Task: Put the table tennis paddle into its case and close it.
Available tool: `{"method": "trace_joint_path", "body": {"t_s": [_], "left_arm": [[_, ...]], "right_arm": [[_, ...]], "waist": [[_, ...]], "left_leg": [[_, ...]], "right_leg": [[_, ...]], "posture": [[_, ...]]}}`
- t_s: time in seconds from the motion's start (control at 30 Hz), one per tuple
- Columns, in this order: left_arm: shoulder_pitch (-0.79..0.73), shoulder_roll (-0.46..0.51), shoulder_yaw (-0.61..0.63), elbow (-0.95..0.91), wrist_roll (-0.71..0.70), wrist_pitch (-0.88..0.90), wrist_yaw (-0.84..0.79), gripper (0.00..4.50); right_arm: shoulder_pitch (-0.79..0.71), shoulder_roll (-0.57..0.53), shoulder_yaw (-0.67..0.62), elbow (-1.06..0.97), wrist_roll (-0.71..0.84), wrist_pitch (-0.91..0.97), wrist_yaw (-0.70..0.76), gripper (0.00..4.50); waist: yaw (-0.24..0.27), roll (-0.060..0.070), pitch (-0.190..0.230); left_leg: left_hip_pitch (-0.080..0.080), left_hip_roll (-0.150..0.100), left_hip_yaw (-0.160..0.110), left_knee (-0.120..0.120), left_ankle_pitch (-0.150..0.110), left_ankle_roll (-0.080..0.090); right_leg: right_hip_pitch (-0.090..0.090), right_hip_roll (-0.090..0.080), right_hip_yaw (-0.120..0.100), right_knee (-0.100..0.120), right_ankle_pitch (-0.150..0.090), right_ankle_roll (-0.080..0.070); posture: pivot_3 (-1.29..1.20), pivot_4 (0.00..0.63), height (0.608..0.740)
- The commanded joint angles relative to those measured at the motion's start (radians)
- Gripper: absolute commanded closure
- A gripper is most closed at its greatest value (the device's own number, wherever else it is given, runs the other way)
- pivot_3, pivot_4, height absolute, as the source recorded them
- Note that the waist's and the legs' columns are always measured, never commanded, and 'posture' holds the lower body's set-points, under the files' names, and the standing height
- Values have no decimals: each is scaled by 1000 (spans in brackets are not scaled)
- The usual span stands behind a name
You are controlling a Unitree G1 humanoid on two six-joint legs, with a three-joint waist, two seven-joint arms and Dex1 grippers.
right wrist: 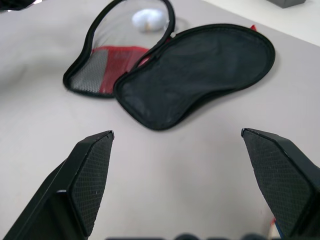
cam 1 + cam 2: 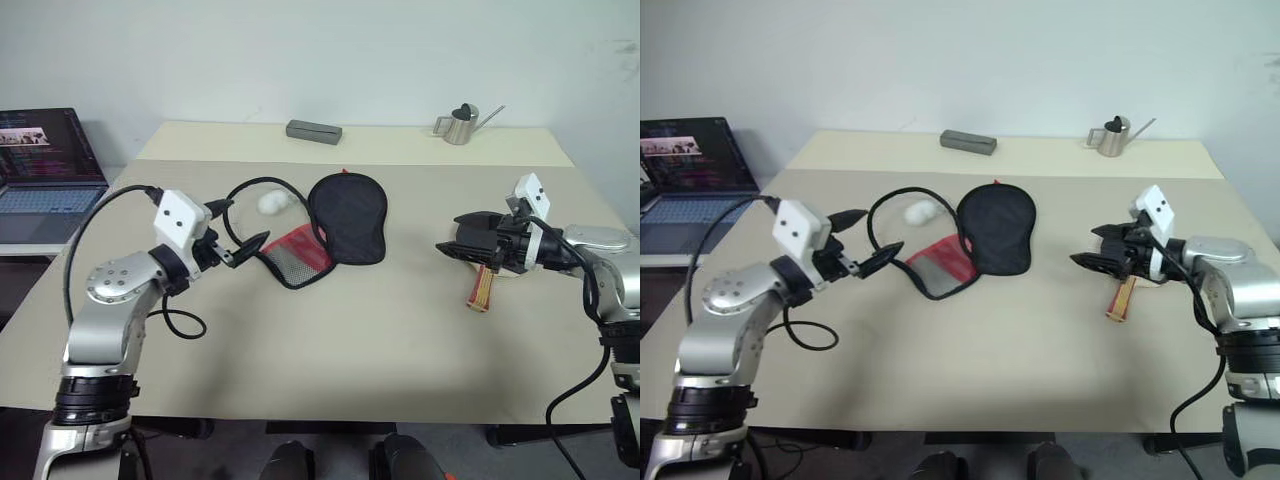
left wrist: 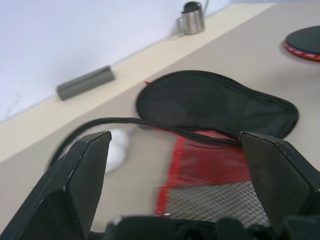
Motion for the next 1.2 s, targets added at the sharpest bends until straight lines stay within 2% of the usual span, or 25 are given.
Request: {"method": "trace_joint_path", "body": {"t_s": [0.03,0.33,0.53,0.73,1.0,1.2], "left_arm": [[-42,-9,-9,34,15,-43,-2,0],[-88,-27,-40,126,16,-106,-57,0],[-49,17,-23,75,-86,-21,-190,0],[-68,58,-24,126,-101,-9,-264,0],[-186,72,-22,318,-65,-84,-317,0],[-193,90,-6,347,-82,-92,-365,0]], "right_arm": [[13,-42,-39,-56,21,24,6,23],[16,-11,-70,-165,86,82,-61,23],[7,64,-68,-231,167,194,-128,23],[2,113,-56,-283,214,266,-189,23],[-4,239,-21,-288,173,276,-355,23],[-32,313,43,-263,132,256,-411,23]], "waist": [[0,0,0],[-2,0,0],[-4,0,0],[-2,0,0],[-4,0,0],[-5,0,0]], "left_leg": [[0,0,0,0,0,0],[1,0,0,1,0,0],[1,0,0,1,0,0],[0,0,-3,2,0,0],[0,-1,-4,3,0,0],[-1,-1,-4,3,0,0]], "right_leg": [[0,0,0,0,0,0],[1,0,0,1,0,0],[1,0,0,1,0,0],[1,0,0,0,0,0],[2,1,-2,1,0,0],[2,1,-2,0,0,0]], "posture": [[0,150,740],[0,150,740],[0,150,740],[0,150,740],[0,150,740],[0,150,740]]}}
